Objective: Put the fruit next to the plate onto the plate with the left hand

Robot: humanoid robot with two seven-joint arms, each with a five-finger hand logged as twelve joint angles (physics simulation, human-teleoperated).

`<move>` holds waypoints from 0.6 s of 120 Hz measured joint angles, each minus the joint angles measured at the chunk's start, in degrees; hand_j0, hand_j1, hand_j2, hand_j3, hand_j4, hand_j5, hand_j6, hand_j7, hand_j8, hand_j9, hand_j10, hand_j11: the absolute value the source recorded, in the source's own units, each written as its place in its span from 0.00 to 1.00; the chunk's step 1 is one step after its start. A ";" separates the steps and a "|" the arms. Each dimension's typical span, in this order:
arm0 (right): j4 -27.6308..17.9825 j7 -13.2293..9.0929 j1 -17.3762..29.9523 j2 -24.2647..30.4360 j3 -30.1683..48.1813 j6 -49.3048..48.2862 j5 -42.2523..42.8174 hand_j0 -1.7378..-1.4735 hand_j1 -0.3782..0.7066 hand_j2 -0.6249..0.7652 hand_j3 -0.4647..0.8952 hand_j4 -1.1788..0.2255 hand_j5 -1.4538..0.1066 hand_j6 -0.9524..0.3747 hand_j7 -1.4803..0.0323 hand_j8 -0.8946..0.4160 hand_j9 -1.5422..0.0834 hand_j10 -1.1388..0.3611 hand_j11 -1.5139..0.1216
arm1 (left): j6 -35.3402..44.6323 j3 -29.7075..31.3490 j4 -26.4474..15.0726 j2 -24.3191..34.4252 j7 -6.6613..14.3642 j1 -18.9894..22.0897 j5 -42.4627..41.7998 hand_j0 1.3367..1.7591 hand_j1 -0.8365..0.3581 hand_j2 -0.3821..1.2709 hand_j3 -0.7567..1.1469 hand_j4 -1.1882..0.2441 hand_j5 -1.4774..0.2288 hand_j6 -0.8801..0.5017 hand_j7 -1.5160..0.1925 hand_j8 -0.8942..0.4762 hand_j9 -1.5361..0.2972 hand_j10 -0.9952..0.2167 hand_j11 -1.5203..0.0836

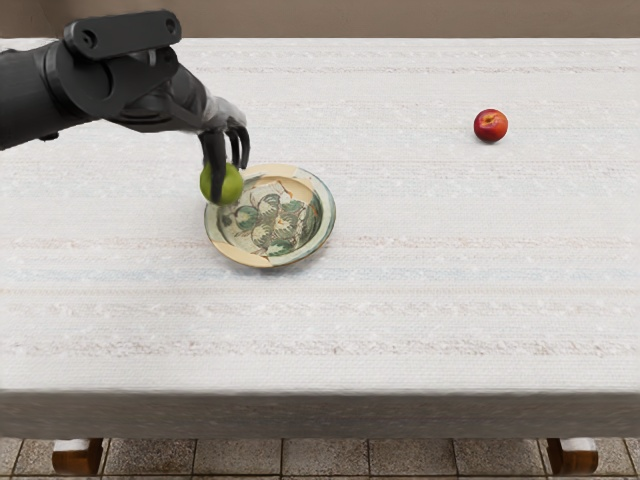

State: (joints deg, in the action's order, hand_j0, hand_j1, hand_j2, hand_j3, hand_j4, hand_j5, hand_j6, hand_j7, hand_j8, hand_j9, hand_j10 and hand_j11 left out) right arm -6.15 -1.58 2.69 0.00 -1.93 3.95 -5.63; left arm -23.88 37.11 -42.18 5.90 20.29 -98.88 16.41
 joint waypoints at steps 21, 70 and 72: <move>0.00 0.00 -0.01 0.00 0.00 0.00 0.00 0.30 0.06 0.44 0.34 0.82 0.90 0.69 0.95 0.66 0.92 0.74 0.90 | 0.04 -1.87 -0.27 -1.52 0.01 0.18 0.01 0.75 0.26 0.76 0.40 0.25 0.15 0.35 0.20 0.34 0.21 0.20 0.22; 0.00 0.00 -0.01 0.00 0.00 0.00 0.00 0.30 0.06 0.44 0.34 0.82 0.90 0.69 0.95 0.66 0.92 0.74 0.90 | 0.45 -11.02 -1.45 7.40 0.02 3.29 -5.75 0.76 0.66 0.33 0.40 0.59 0.59 0.43 0.62 0.44 0.59 0.55 0.66; 0.00 0.00 -0.01 0.00 0.00 0.00 0.00 0.30 0.06 0.44 0.34 0.82 0.90 0.69 0.95 0.66 0.92 0.74 0.90 | 0.41 -12.08 -2.01 8.86 0.02 3.94 -5.88 0.76 0.67 0.32 0.40 0.60 0.60 0.43 0.63 0.44 0.59 0.55 0.67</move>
State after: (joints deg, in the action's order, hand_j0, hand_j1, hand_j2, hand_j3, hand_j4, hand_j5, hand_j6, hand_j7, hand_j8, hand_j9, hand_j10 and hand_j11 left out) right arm -6.15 -1.58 2.67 0.00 -1.93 3.95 -5.62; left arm -23.48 25.03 -44.20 14.76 20.30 -94.94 10.53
